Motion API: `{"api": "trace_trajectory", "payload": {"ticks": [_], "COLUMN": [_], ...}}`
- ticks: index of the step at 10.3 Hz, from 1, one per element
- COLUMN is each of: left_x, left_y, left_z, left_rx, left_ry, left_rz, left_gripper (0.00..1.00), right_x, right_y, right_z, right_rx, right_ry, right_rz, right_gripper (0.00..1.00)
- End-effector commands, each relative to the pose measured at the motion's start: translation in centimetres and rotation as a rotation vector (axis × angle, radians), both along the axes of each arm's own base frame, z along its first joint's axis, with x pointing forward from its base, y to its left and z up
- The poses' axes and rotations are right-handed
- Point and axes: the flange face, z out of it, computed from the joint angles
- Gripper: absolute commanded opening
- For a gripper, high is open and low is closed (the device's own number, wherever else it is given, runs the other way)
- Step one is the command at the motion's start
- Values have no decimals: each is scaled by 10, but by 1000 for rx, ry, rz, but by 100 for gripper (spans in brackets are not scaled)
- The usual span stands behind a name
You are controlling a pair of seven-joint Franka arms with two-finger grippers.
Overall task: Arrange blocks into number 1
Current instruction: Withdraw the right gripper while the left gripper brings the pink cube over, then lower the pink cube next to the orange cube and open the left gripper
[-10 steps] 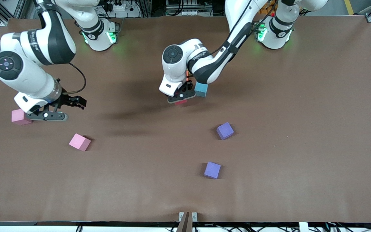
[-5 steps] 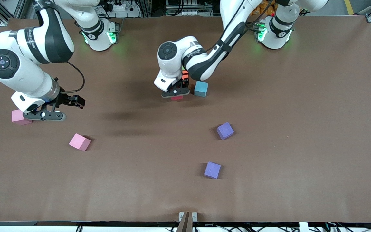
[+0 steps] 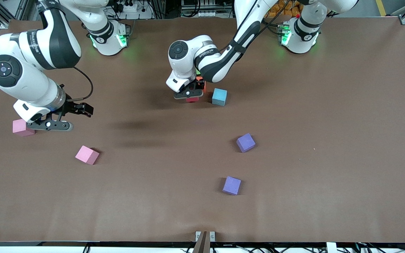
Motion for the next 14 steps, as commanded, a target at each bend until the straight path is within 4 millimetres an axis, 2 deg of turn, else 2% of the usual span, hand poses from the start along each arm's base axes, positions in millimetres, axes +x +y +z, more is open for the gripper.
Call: {"api": "trace_trajectory", "payload": {"ticks": [1, 3, 5, 6, 8, 14], "left_x": [3, -7, -19, -22, -19, 3], "left_y": [5, 11, 22, 26, 34, 40], "left_z": [7, -3, 1, -1, -5, 1], "left_rx": [-1, 20, 3, -2, 5, -14], "left_ry": [-15, -3, -20, -22, -16, -23], "left_rz": [-24, -40, -63, -70, -93, -103], "left_gripper": [63, 63, 63, 63, 63, 63], "right_x": [-1, -2, -1, 0, 1, 0], "right_y": [3, 3, 1, 2, 1, 2], "right_z": [4, 4, 4, -3, -6, -7], "right_rx": [10, 9, 10, 10, 11, 10], "right_ry": [-1, 2, 2, 13, 19, 25], "right_rz": [-12, -12, -15, -13, -13, -12], "right_gripper": [100, 100, 100, 100, 100, 100]}}
